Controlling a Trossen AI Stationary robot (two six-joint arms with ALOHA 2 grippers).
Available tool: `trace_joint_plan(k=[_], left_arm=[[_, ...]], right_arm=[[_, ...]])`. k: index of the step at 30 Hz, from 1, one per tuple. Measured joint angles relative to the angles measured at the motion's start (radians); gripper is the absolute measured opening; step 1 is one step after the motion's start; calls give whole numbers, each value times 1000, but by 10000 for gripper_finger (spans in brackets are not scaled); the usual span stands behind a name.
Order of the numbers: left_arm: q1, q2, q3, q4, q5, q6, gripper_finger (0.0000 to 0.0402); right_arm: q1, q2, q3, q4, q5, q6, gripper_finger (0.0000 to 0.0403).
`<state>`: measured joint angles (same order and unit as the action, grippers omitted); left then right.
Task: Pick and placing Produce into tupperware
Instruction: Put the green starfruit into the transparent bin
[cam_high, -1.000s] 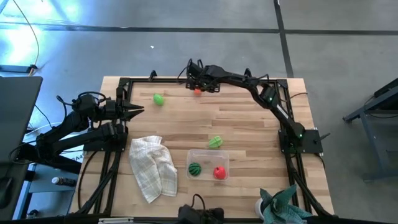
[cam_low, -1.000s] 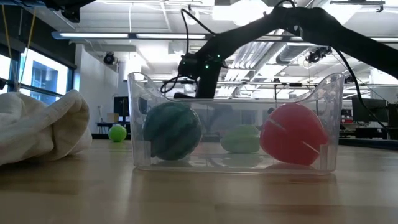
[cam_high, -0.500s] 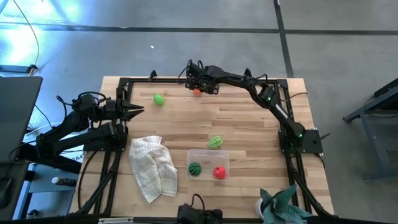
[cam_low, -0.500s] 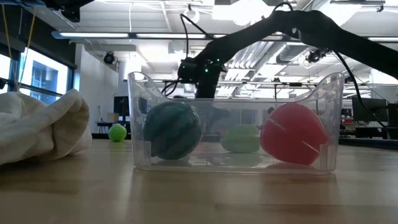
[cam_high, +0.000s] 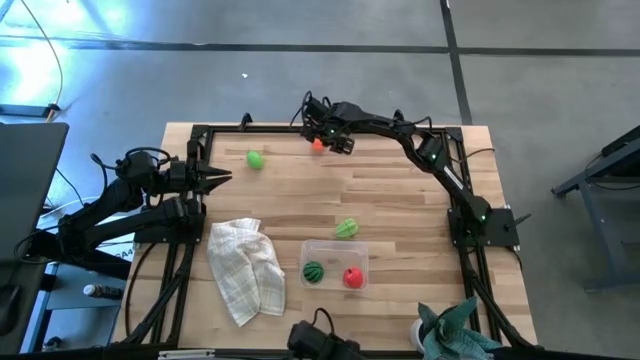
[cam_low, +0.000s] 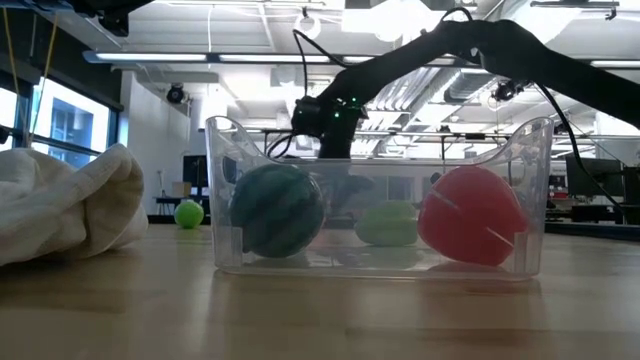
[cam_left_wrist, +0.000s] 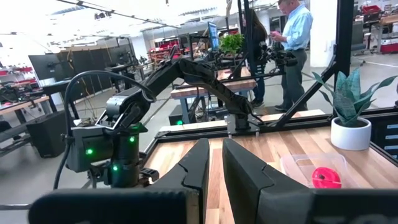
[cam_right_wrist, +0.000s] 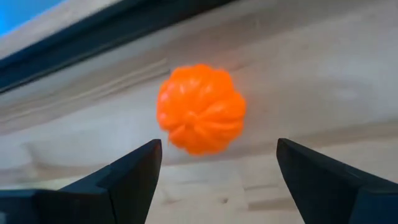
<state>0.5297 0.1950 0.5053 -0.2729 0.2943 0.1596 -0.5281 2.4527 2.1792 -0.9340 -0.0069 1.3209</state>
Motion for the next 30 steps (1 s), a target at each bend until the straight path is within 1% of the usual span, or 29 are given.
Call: trace_joint_plan(k=[4,15,18,23,25,28,30], left_arm=[[0,0,0,0,0,0,37],[0,0,0,0,0,0,37],[0,0,0,0,0,0,37],[0,0,0,0,0,0,37],[0,0,0,0,0,0,37],[0,0,0,0,0,0,37],[0,0,0,0,0,0,37]], right_arm=[[2,0,0,2,-49,-3,306],[74,-14,2,61,-79,-122,306],[86,-16,38,64,-88,-153,306],[75,-25,180,82,-95,-232,306],[59,-64,152,183,-115,-241,306],[36,-75,178,194,-149,-262,306],[23,-76,168,197,-163,-272,306]])
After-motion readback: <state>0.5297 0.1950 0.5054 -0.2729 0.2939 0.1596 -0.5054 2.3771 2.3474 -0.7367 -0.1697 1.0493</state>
